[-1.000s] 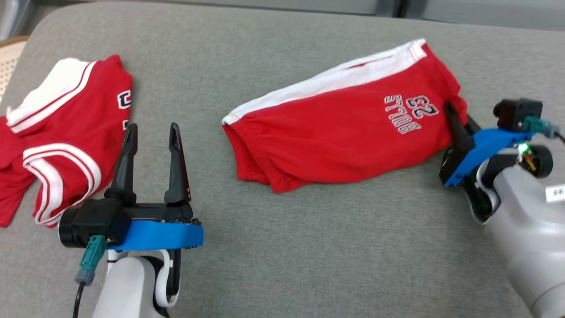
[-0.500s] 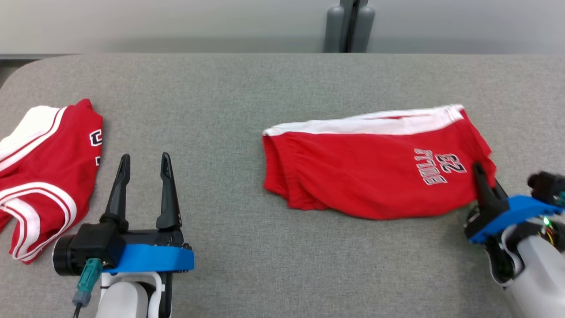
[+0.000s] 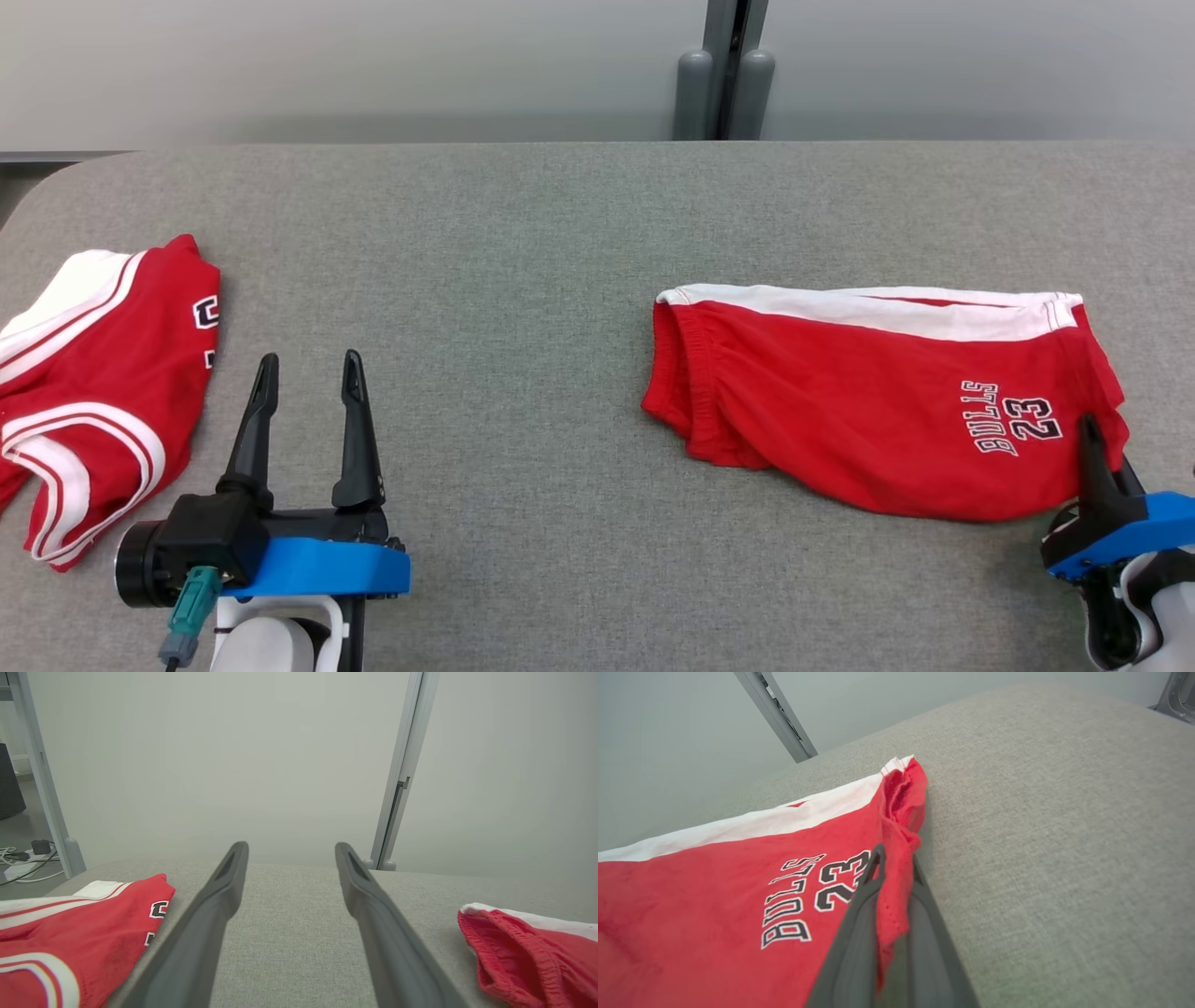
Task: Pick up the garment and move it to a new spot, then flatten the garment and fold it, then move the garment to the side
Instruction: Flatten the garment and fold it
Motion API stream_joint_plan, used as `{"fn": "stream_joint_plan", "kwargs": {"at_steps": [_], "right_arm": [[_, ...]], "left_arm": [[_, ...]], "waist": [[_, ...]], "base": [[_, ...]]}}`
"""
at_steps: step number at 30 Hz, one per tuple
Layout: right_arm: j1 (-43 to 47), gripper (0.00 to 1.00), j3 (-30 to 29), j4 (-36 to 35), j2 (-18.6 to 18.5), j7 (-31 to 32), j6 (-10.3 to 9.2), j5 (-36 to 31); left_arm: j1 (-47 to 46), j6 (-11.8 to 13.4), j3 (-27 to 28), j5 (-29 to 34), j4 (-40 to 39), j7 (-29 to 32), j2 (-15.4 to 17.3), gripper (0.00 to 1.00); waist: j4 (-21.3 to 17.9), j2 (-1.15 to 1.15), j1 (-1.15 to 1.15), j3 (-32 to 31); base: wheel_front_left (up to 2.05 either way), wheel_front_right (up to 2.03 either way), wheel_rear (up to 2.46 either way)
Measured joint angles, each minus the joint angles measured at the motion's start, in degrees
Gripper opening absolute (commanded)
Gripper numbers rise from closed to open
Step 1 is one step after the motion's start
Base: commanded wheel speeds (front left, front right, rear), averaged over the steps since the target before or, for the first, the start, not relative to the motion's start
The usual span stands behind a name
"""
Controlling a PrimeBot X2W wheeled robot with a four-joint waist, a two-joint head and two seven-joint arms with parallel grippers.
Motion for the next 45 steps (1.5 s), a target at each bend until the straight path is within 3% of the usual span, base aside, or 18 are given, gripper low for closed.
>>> {"fn": "stream_joint_plan", "kwargs": {"at_steps": [13, 25, 32, 40, 41, 42, 43, 45], "right_arm": [[-7.6, 0.0, 3.2, -5.4, 5.1, 0.9, 0.0, -3.6], [-12.0, 0.0, 15.4, -10.5, 10.3, 3.2, 0.0, -6.2], [-8.5, 0.0, 25.8, -12.5, 10.2, 4.4, 0.0, -6.6], [-3.4, 0.0, 31.2, -13.5, 8.0, 4.7, 0.0, -6.1], [-3.3, 0.24, 31.5, -13.5, 8.0, 4.7, 0.0, -5.9], [-3.1, 0.76, 31.9, -13.5, 8.1, 4.7, 0.0, -5.8], [-2.8, 1.0, 32.1, -13.4, 8.3, 4.5, 0.0, -5.8], [-2.6, 1.0, 32.6, -13.4, 8.5, 4.2, 0.0, -5.8]], "left_arm": [[0.1, -0.4, -0.5, 0.1, 0.5, 0.0, 0.0, 1.0], [-0.3, -0.2, -1.1, -0.7, 0.7, 0.0, 0.0, 1.0], [-0.3, 0.1, -1.5, -1.3, 0.7, 0.0, 0.0, 1.0], [-0.3, 0.3, -1.4, -1.5, 0.6, 0.0, 0.0, 1.0], [-0.3, 0.3, -1.4, -1.6, 0.6, 0.0, 0.0, 1.0], [-0.3, 0.3, -1.5, -1.7, 0.6, 0.0, 0.0, 1.0], [-0.3, 0.3, -1.5, -1.7, 0.6, 0.0, 0.0, 1.0], [-0.3, 0.3, -1.4, -1.7, 0.7, 0.0, 0.0, 1.0]], "waist": [[0.8, 0.0, 0.01, -0.8], [3.5, 0.0, 0.01, -0.3], [4.2, 0.0, 0.01, 0.1], [4.2, 0.0, 0.01, 0.3], [4.1, 0.0, 0.01, 0.4], [4.0, 0.0, 0.01, 0.4], [3.9, 0.0, 0.01, 0.3], [3.7, 0.0, 0.01, 0.2]], "base": [[0.0, 0.0, 0.0], [0.0, 0.0, 0.0], [0.0, 0.0, 0.0], [0.0, 0.0, 0.0], [0.0, 0.0, 0.0], [0.0, 0.0, 0.0], [0.0, 0.0, 0.0], [0.0, 0.0, 0.0]]}}
